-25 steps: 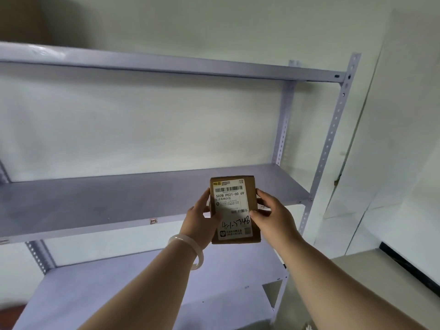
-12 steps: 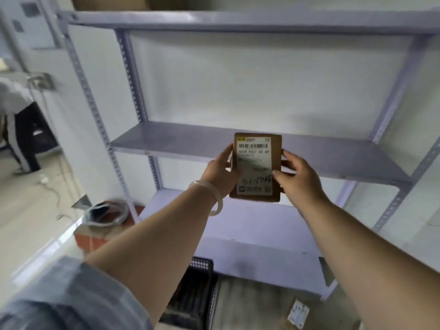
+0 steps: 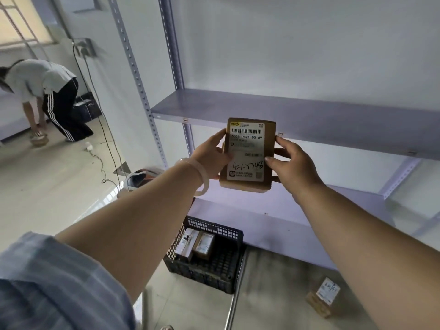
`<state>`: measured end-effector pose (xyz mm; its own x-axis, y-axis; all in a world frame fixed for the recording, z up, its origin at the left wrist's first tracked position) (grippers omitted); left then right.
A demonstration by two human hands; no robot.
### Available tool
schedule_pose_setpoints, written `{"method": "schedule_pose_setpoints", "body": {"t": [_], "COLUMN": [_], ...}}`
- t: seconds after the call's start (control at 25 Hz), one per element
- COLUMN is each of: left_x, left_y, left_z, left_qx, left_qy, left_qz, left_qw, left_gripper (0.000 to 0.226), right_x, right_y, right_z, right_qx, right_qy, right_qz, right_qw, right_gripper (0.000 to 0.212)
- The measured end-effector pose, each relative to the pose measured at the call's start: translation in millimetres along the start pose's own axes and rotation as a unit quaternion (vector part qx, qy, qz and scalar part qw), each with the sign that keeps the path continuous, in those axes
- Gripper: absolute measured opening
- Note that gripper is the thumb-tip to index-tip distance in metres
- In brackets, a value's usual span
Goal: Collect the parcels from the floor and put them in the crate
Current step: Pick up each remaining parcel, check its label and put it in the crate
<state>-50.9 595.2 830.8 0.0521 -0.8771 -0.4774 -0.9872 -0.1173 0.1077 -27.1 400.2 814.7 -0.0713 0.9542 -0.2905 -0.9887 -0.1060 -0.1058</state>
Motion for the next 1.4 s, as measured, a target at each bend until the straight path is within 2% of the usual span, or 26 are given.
{"method": "schedule_pose_setpoints", "body": {"t": [0.2, 0.44, 0.6, 0.88, 1.12, 1.4], "left_x": [-28, -75, -74, 13, 88, 198], "left_y": [-43, -124, -170, -185, -212, -263], "left_z": [76, 207, 288, 421, 537, 664], "left_qx": [-0.031, -0.077, -0.103, -0.197, -0.259, -0.304], "left_qy": [-0.005, -0.015, -0.012, 0.029, -0.025, -0.022], "left_qz": [0.023, 0.096, 0.133, 0.187, 0.198, 0.212], "left_qw": [0.999, 0.992, 0.986, 0.962, 0.945, 0.929], "left_gripper": [0.064, 0.066, 0.062, 0.049, 0.054, 0.070], "right_x": [77, 212, 270, 307, 344, 368], "right_y": [-25, -67, -86, -70, -62, -70], "right_z": [-35, -102, -155, -305, -447, -610], "right_qx": [0.044, 0.154, 0.215, 0.302, 0.368, 0.402], "right_qy": [0.004, 0.005, 0.019, 0.066, 0.068, 0.114], "right_qz": [-0.003, -0.022, -0.030, -0.034, -0.018, -0.098], "right_qw": [0.999, 0.988, 0.976, 0.950, 0.927, 0.903], "right_gripper": [0.057, 0.057, 0.057, 0.059, 0.057, 0.046]}}
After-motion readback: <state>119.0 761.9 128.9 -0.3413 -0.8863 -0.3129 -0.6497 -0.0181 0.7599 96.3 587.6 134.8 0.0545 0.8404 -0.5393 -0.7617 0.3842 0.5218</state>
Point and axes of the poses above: each hand's wrist, its own y-axis away from the middle knuckle, its own x-axis out of the palm, z = x × y, the point moved 5 cm from there along -y, towards the middle knuckle, and after that the axes turned 2 degrees about -y, right-handed, at the moved point
